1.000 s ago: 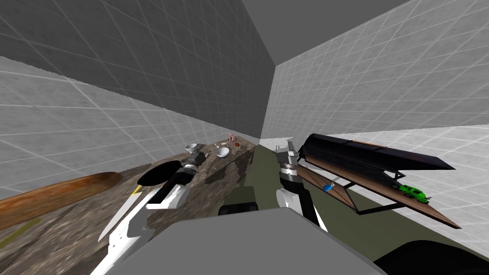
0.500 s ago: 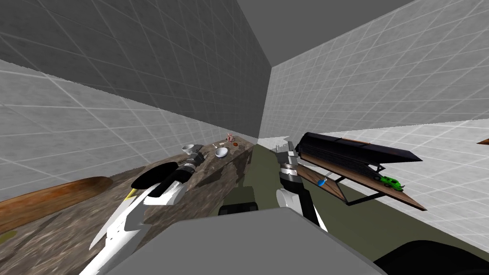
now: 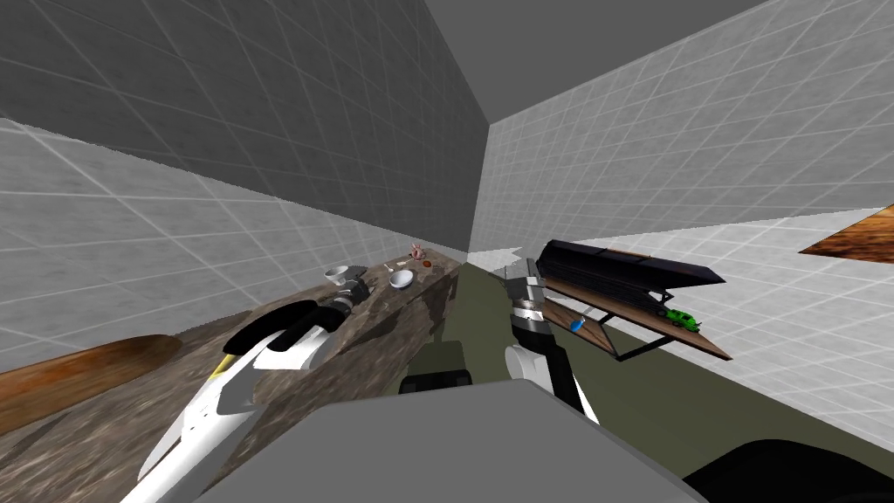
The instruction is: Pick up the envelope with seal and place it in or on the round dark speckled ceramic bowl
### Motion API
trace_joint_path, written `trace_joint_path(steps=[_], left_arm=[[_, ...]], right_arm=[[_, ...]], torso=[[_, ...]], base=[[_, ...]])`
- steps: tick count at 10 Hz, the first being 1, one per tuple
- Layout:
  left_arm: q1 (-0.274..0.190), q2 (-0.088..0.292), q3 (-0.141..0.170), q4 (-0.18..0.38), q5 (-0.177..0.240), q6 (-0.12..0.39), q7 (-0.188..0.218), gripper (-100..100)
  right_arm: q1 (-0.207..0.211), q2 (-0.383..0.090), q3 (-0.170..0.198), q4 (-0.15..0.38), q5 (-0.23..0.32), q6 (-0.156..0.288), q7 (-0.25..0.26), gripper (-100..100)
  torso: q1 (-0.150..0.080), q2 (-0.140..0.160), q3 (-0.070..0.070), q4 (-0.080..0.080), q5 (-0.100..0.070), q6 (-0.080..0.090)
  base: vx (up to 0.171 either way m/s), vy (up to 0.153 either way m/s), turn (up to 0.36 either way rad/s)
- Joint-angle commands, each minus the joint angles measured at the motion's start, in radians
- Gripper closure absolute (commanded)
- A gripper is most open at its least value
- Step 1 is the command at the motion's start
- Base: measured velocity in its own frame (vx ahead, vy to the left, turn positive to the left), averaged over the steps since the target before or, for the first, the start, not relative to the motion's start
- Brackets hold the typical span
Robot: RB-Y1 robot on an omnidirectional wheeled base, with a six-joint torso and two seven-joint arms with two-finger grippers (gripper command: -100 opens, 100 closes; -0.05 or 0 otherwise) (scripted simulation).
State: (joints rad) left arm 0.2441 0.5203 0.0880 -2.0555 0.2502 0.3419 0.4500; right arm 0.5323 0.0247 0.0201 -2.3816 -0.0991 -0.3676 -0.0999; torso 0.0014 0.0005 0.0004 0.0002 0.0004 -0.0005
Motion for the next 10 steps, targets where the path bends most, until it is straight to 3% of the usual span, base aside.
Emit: trace_joint_path(steps=[1,2,4,5,7,8,10], left_arm=[[-0.009,0.008,0.002,0.012,0.006,0.039,0.004,-100],[-0.023,0.042,0.019,0.033,0.039,0.077,0.027,-100],[-0.023,0.042,0.019,0.033,0.039,0.115,0.027,-100],[-0.036,0.075,0.036,0.056,0.073,0.151,0.049,-100],[-0.036,0.075,0.036,0.056,0.073,0.192,0.049,-100],[-0.047,0.107,0.055,0.080,0.107,0.228,0.071,-100],[-0.047,0.107,0.055,0.080,0.107,0.269,0.071,-100]], right_arm=[[0.000,0.000,0.000,0.000,0.000,0.000,0.000,0],[0.000,0.000,0.000,0.000,0.000,0.000,0.000,0],[0.000,0.000,0.000,0.000,0.000,0.000,0.000,0],[0.000,0.000,0.000,0.000,0.000,0.000,0.000,0],[0.000,0.000,0.000,0.000,0.000,0.000,0.000,0],[0.000,0.000,0.000,0.000,0.000,0.000,0.000,0],[0.000,0.000,0.000,0.000,0.000,0.000,0.000,0]], torso=[[0.000,0.000,0.000,0.000,0.000,0.000],[0.000,0.000,0.000,0.000,0.000,0.000],[0.000,0.000,0.000,0.000,0.000,0.000],[0.000,-0.001,0.000,0.000,0.000,0.000],[0.000,-0.001,0.000,0.000,0.000,0.000],[0.000,-0.001,0.000,0.000,0.000,0.000],[0.000,-0.001,0.000,0.000,0.000,0.000]], base=[[-0.005,0.009,0.010],[-0.010,0.009,-0.141],[-0.008,0.012,-0.048],[-0.009,0.007,-0.136],[-0.006,0.011,-0.050],[-0.007,0.011,-0.149],[-0.005,0.011,-0.041]])
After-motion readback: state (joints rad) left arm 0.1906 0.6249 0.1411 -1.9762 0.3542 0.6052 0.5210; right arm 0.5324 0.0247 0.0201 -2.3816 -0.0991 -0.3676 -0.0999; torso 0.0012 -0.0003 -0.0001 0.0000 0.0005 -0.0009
